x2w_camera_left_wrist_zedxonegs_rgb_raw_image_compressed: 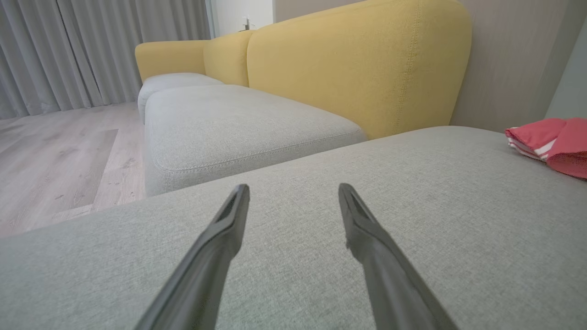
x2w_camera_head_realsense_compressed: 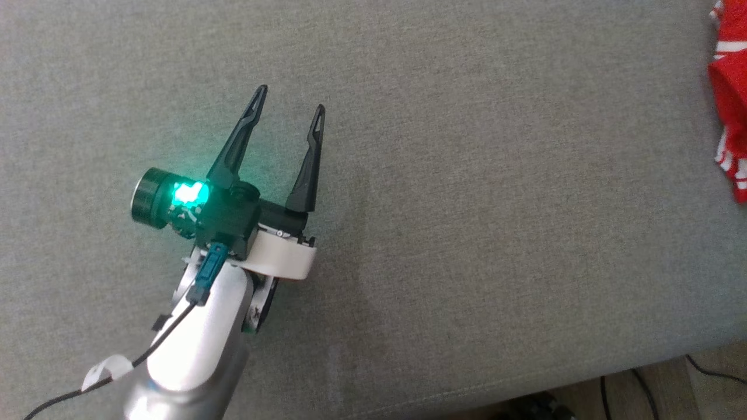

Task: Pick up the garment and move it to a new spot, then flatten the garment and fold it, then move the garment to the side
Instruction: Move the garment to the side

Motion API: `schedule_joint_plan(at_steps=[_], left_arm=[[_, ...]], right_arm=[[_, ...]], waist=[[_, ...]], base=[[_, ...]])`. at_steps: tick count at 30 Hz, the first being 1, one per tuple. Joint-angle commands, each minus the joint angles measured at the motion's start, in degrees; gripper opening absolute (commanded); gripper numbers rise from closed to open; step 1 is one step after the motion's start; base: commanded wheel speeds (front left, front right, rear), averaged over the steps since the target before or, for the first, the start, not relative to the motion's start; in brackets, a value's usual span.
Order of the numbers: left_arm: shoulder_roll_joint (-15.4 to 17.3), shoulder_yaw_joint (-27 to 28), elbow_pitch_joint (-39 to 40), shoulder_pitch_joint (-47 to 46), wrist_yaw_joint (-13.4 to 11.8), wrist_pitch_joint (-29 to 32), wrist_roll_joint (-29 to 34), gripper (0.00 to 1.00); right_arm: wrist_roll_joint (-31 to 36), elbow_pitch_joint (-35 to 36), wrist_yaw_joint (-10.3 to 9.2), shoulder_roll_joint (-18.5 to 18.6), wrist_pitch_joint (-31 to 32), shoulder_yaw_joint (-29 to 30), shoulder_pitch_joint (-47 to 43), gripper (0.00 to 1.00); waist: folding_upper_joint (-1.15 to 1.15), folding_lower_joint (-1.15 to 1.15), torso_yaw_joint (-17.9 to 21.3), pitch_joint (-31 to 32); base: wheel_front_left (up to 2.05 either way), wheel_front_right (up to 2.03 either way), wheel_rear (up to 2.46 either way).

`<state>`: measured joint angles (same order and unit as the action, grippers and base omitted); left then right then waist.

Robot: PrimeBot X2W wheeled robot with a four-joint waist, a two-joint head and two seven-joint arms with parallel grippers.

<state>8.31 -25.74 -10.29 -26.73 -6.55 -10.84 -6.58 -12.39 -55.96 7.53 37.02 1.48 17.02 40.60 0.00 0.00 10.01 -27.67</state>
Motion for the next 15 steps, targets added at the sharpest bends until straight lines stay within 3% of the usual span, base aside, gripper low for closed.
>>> schedule_joint_plan(at_steps=[1,7,15], left_arm=[[0.9,1.94,1.49,-0.09,-0.33,-0.24,-0.33,1.0],[2.09,2.83,0.76,2.78,-1.04,-0.24,-1.34,1.0],[4.44,4.9,0.92,9.17,-2.32,1.14,-3.82,1.0]], right_arm=[[0.72,0.78,-0.04,0.7,-1.4,0.5,-1.47,1.0],[1.4,5.06,-0.04,-5.1,-6.1,0.7,-4.96,1.0],[2.8,26.74,-0.04,-17.29,-7.13,-4.6,-16.62,1.0]], waist=[[0.0,0.0,0.09,1.26],[0.0,0.0,-0.03,4.99],[0.0,0.0,-1.93,11.05]], base=[[0.0,0.0,0.0],[0.0,0.0,0.0],[0.0,0.0,0.0]])
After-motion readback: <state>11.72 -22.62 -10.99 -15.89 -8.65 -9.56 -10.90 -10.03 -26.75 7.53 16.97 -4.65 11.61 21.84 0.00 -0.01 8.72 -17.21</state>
